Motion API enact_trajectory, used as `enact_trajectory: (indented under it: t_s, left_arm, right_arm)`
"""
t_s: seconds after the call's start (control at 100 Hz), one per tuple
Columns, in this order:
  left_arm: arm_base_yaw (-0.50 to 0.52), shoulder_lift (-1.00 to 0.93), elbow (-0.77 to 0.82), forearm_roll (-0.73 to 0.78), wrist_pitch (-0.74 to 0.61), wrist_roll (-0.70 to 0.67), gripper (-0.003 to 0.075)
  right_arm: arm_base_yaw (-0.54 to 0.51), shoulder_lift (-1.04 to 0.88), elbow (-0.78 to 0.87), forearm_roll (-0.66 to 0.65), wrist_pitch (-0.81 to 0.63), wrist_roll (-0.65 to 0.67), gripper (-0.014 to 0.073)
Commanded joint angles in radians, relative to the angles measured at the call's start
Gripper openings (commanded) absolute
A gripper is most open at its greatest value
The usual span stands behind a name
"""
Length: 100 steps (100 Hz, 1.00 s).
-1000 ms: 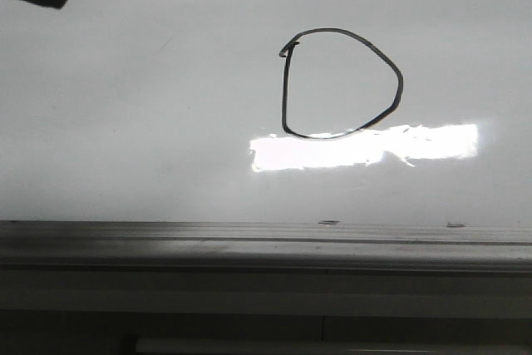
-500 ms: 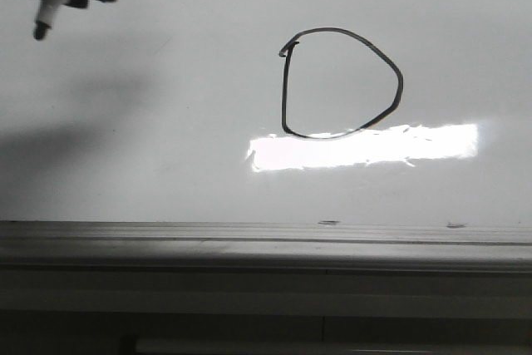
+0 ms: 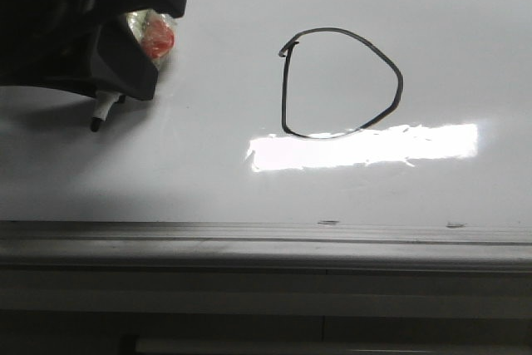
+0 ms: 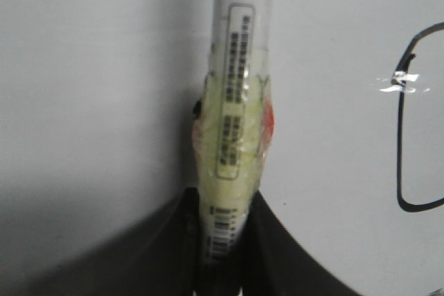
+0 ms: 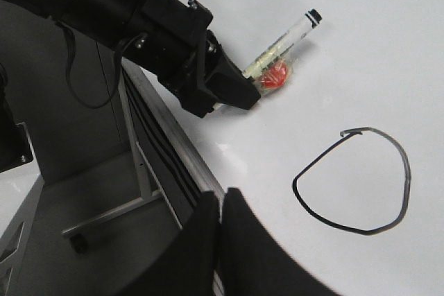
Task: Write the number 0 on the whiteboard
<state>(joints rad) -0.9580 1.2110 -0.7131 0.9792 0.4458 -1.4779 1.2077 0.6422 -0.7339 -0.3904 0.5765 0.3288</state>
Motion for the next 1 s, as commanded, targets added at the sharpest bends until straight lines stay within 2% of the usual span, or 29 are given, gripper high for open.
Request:
enact_trajectory:
  t_s: [0.0, 0.65, 0.86, 0.93, 0.99]
  left_arm:
    - [0.004, -0.013, -0.027, 0.029, -0.024, -0.009, -0.002]
    - [0.012, 0.015, -0.027, 0.013, -0.022, -0.009, -0.0018]
    - [0.012, 0.018, -0.027, -0.013, -0.08, -0.009, -0.0017]
    - [0.012, 0.018, -0.027, -0.017, -0.069, -0.009, 0.0011]
    - [0.012, 0.018, -0.027, -0.017, -0.069, -0.009, 0.0078]
  right_arm:
    - [-0.006, -0.001, -0.024, -0.026, -0.075, 0.01, -0.0047]
    - [-0.006, 0.001, -0.024, -0.024, -0.075, 0.038, -0.0047]
    - [-0.006, 0.001, -0.024, -0.009, -0.075, 0.051, -0.0047]
    - [-0.006, 0.001, -0.024, -0.009, -0.075, 0.051, -0.0047]
    - [-0.006, 0.001, -0.024, -0.006, -0.075, 0.051, -0.0047]
